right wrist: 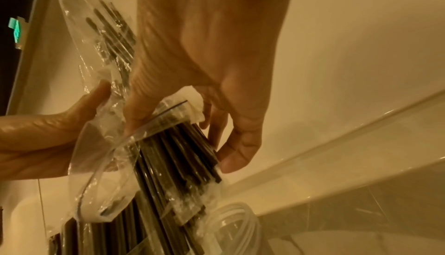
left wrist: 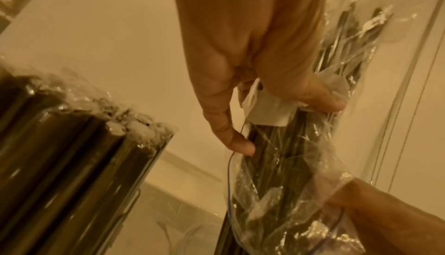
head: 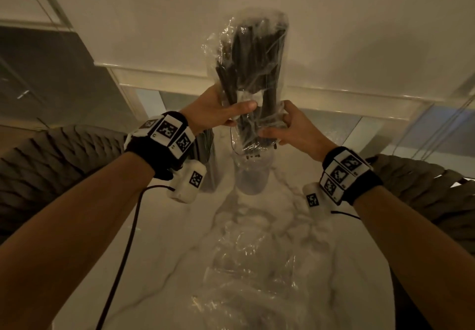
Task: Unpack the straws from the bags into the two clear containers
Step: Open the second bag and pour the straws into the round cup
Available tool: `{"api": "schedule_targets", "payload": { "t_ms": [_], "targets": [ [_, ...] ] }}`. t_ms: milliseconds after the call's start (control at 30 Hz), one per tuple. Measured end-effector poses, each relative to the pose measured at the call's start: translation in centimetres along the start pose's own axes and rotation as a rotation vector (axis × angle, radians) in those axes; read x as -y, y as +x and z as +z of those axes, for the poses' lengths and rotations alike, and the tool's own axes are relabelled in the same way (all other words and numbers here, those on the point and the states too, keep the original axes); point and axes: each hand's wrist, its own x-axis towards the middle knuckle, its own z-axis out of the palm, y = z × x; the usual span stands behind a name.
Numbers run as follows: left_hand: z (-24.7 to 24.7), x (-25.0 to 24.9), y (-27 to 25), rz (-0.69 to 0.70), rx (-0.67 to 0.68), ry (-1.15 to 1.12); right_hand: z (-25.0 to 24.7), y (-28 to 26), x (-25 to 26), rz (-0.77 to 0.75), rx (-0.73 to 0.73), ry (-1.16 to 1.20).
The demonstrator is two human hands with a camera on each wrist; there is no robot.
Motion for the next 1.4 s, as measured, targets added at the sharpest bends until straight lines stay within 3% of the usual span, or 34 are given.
{"api": "schedule_targets", "payload": {
  "t_ms": [800,1000,1267,1400],
  "targets": [
    [-0.7,0.4,0.1,0.038,-0.075,-0.011,2.0,0.6,-1.2,-0.014,-0.036,0.040],
    [-0.4,0.3,0.4,0.025,-0.062,-0.041,2.1,0.7,-1.2,0.008,0.005,0.208],
    [0.0,0.8,0.7,0.043,-0.064,-0.069,3.1,1.3,-1.7,-0.003,-0.121,0.263],
    [0.0,0.3,0.8,0.108,-0.149,-0.094,3.0,1.3,-0.9,-0.091,-0.159,0.234]
  ]
}}
